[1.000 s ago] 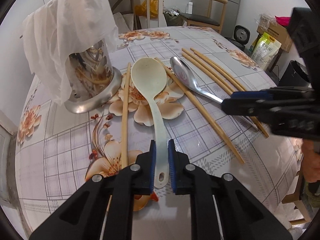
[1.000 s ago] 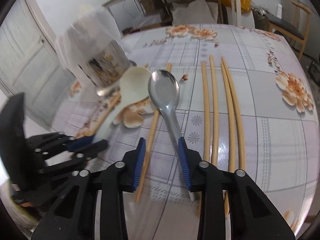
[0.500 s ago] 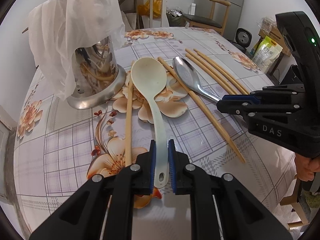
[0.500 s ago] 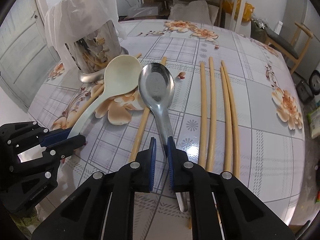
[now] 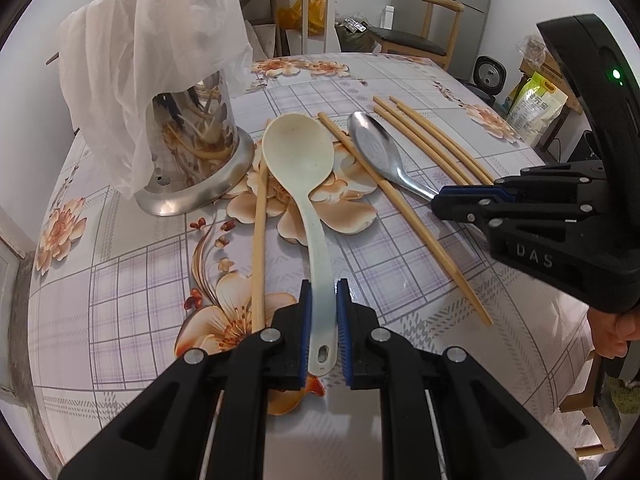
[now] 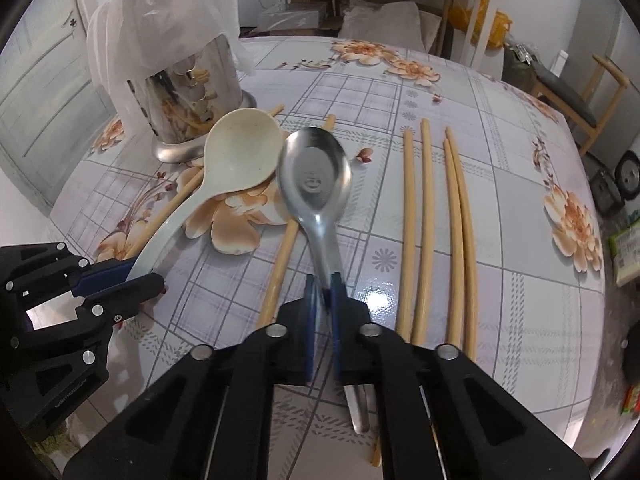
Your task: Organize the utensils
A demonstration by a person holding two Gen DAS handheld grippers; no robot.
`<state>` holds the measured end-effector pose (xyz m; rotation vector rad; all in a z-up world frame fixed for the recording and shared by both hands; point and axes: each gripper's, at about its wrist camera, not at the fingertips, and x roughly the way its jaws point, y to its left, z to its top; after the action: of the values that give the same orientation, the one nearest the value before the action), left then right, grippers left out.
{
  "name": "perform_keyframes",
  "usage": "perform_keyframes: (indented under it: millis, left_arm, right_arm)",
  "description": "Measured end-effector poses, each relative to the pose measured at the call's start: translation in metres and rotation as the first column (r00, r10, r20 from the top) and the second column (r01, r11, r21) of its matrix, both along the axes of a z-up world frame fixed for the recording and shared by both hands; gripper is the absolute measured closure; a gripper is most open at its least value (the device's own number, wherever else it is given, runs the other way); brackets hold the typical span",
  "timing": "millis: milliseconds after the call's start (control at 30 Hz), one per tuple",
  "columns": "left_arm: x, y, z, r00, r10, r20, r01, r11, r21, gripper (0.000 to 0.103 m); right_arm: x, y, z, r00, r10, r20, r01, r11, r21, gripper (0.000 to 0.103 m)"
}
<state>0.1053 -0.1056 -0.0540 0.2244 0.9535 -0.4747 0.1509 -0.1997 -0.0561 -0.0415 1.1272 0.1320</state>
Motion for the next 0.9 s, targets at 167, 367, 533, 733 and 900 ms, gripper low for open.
perform_keyframes:
  millis: [167, 367, 533, 733, 900]
  left_arm:
    - [-0.002, 0.000, 0.000, 1.000, 0.016, 0.000, -0.016, 1.000, -0.002, 0.092]
    - [-0.011, 0.006, 0.002, 0.999, 0.043, -0.022, -0.044, 0.999, -0.030, 0.092]
    - [-0.028, 0.015, 0.005, 0.997, 0.057, -0.043, -0.059, 0.996, -0.059, 0.092]
    - [-0.047, 0.032, 0.007, 0.992, 0.080, -0.096, -0.088, 0.993, -0.083, 0.092]
    - [-0.062, 0.041, 0.005, 0.985, 0.068, -0.157, -0.088, 0.989, -0.119, 0.092]
  right_arm:
    - [-0.003, -0.007, 0.001, 0.999, -0.039, -0.016, 0.040, 0.997, 0.069, 0.102]
    - [-0.014, -0.014, 0.002, 0.995, -0.089, -0.043, 0.094, 0.985, 0.142, 0.103]
    - [-0.031, -0.013, 0.004, 0.993, -0.101, -0.059, 0.109, 0.982, 0.156, 0.103]
    - [-0.054, -0.015, 0.008, 0.992, -0.106, -0.075, 0.117, 0.978, 0.174, 0.103]
    - [-0.070, -0.013, 0.009, 0.993, -0.094, -0.078, 0.106, 0.979, 0.173, 0.103]
